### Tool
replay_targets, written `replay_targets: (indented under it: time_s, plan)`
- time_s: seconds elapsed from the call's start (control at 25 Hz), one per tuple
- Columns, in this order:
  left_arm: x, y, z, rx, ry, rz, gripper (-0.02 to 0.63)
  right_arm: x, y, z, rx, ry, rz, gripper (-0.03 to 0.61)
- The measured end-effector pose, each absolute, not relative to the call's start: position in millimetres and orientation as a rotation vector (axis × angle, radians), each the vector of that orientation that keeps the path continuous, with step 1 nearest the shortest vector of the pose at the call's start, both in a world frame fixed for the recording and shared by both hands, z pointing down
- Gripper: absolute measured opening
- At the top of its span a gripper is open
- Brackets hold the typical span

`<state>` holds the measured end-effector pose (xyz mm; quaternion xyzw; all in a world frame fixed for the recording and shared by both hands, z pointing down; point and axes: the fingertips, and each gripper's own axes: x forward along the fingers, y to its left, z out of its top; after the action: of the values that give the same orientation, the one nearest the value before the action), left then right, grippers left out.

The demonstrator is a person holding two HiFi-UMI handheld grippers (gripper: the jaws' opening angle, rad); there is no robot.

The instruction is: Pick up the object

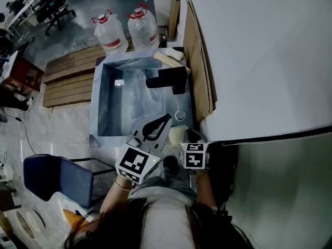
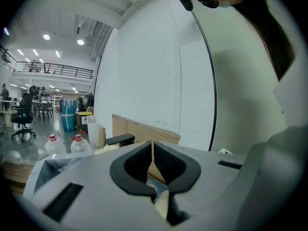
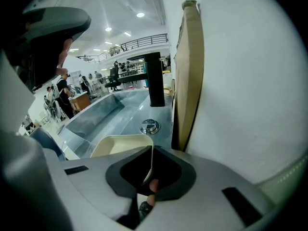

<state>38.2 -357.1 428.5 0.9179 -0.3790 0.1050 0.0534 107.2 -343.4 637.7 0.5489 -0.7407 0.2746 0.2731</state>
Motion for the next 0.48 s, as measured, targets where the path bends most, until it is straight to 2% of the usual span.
replay_targets:
  time_s: [0.48]
  plan:
    - [25.6,-338.0,422.7,2.791,-1.193,0.317,0.009,110.0,-332.4,625.7,1.529,-2.014,0.735,0.034]
